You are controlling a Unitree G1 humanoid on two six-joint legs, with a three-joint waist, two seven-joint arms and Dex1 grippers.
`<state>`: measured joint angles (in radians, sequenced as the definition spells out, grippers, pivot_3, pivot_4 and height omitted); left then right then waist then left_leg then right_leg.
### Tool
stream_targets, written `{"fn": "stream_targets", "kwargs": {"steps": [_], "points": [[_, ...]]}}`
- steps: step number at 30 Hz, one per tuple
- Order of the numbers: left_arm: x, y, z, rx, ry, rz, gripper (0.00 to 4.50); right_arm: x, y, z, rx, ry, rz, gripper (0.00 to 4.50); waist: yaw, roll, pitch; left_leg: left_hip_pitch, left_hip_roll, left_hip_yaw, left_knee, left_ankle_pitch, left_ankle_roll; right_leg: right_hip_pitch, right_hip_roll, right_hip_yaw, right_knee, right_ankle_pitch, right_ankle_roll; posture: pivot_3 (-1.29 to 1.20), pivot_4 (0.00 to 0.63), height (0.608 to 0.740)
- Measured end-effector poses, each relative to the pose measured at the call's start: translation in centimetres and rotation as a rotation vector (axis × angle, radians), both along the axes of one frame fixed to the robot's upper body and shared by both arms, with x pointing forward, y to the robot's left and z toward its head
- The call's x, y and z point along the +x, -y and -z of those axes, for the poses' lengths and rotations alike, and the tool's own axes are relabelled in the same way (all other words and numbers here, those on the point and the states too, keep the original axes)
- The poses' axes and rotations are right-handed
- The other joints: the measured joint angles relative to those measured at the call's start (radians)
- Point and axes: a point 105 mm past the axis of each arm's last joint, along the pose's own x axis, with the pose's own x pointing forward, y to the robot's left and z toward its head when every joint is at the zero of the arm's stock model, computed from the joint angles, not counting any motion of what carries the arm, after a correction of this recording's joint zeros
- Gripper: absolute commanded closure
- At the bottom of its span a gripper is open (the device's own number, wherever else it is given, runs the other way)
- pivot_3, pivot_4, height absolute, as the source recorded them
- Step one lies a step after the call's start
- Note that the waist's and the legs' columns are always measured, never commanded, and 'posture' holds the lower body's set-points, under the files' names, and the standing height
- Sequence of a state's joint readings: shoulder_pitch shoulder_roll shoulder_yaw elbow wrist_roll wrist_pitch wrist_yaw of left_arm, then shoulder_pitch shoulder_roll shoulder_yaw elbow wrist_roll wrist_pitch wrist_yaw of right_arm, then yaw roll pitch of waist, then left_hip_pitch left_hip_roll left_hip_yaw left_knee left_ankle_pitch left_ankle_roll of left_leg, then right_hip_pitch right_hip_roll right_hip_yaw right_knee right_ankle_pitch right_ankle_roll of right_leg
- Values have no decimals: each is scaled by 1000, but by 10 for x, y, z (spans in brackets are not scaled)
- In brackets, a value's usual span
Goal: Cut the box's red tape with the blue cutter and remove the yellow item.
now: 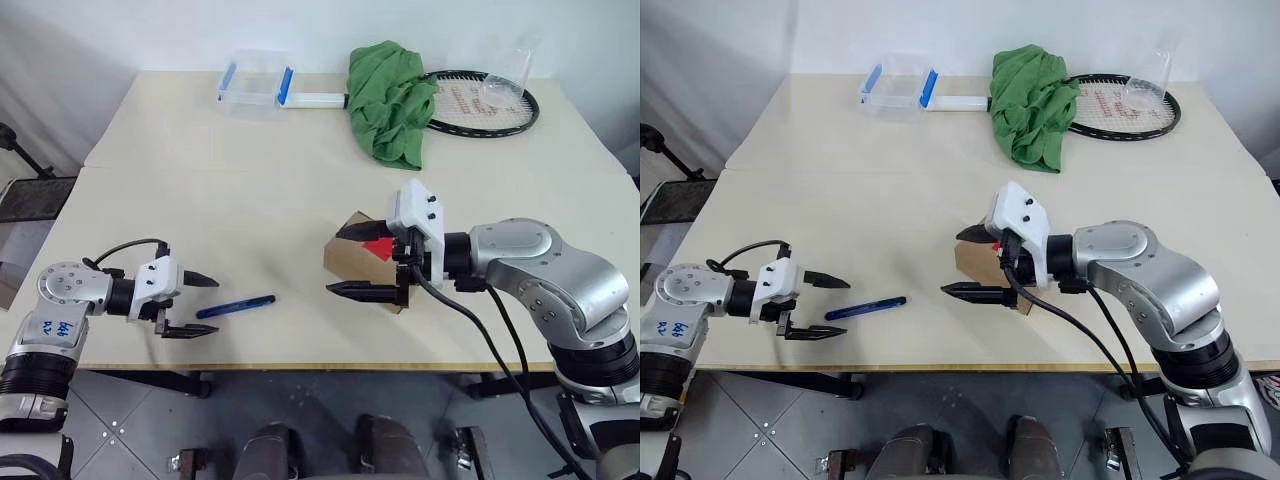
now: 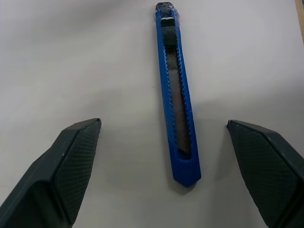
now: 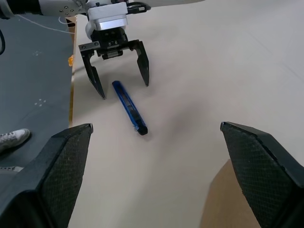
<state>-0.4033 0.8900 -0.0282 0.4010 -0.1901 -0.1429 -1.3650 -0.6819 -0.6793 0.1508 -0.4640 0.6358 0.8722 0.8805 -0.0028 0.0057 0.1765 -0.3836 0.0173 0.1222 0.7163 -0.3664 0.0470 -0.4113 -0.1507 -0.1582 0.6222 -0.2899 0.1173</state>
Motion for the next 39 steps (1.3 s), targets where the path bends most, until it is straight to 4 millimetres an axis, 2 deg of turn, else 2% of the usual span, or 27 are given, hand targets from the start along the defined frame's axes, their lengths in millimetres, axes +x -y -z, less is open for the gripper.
{"fn": "stream_targets", "kwargs": {"steps": [10,13,26,35,39], "points": [[-4,2,2,8,-32,-37,18,0,1,0,-2,0,2,0,0,5,-3,3,0,1,-2,0,0,2,0,2,0,0,0,0,150,740],[-6,4,4,0,-65,-68,570,0,1,0,-3,0,3,0,0,7,-4,4,0,1,-2,0,0,2,0,2,0,0,0,0,150,740],[-9,7,6,-19,-71,-89,4081,0,1,0,-4,-4,-7,0,-2,7,-4,8,0,3,-6,-1,0,3,0,3,0,0,0,0,150,740],[-15,9,8,-26,-64,-70,4081,-1,1,0,-8,-6,-16,0,-2,7,-4,10,0,5,-9,-1,0,3,-1,5,0,0,0,0,150,740],[-24,13,9,-14,-78,-50,4081,-2,-2,-5,-43,17,-24,0,-4,7,-4,11,0,6,-11,-1,0,2,-1,5,0,0,0,0,150,740]]}}
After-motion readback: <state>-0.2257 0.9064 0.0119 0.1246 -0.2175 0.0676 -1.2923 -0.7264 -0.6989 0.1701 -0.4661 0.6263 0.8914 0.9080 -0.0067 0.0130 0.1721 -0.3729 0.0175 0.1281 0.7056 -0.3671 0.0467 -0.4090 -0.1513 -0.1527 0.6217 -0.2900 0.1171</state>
